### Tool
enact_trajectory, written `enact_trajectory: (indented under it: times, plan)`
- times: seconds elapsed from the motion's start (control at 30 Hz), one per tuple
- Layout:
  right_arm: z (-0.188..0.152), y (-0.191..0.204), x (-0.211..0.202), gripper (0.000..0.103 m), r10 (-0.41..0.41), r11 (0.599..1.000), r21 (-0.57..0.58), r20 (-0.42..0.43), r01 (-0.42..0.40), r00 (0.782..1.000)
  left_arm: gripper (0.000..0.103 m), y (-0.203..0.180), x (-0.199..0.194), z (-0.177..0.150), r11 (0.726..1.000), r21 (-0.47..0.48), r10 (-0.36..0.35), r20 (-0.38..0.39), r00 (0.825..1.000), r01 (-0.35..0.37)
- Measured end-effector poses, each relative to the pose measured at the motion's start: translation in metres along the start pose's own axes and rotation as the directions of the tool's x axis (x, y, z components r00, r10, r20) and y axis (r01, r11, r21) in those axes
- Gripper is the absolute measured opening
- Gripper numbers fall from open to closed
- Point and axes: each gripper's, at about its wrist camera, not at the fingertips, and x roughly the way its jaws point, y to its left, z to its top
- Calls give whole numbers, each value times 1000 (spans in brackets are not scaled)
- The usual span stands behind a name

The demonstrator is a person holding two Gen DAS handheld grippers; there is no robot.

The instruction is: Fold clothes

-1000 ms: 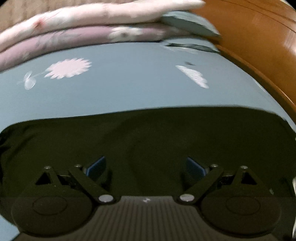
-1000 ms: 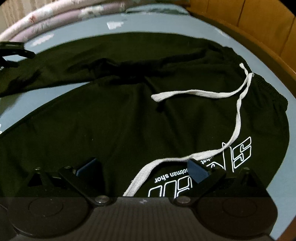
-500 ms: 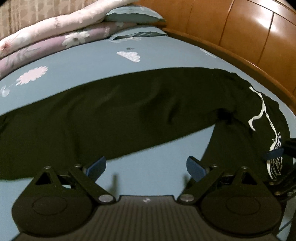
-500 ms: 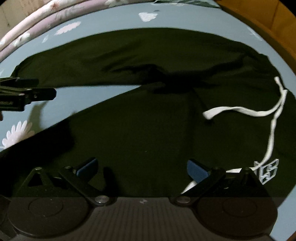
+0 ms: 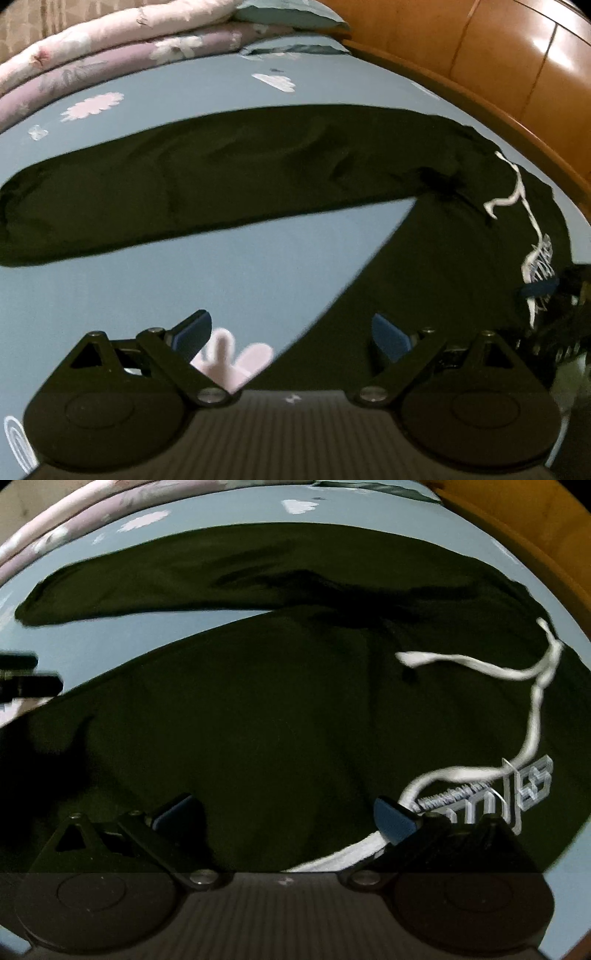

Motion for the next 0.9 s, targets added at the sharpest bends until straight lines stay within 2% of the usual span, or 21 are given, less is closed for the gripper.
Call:
enact_trajectory:
  times: [0.07, 0.23, 0.33, 0.47, 0.57, 0.73, 0.9]
  plan:
    - [4, -17, -15, 103, -10, 999, 32, 64, 8, 998, 94, -4, 0, 0, 1000, 14, -1, 1, 1000, 1]
    - [32, -83, -34, 103, -143, 985, 117, 155, 126, 978, 94, -10, 0, -3, 999, 31, -14, -4, 1000, 14]
    - [46, -135, -20, 103, -129, 966, 242, 150, 90, 980, 94, -12, -3, -5, 999, 32, -15, -11, 1000, 16]
    - [47, -188, 9, 103, -95, 923, 381, 115, 44, 989, 94, -11, -8, -9, 1000, 15, -6, -21, 1000, 6]
    - [43, -203, 12, 103, -78, 927, 375, 132, 23, 988, 94, -8, -11, -13, 1000, 4, 3, -32, 999, -3]
    - [44, -218, 10, 103, -177, 915, 379, 67, 139, 982, 94, -3, -14, -18, 1000, -16, 7, -31, 999, -8]
    - [54, -207, 6, 103, -216, 916, 354, 30, 192, 976, 94, 4, -18, -20, 999, -40, 8, -17, 1000, -9]
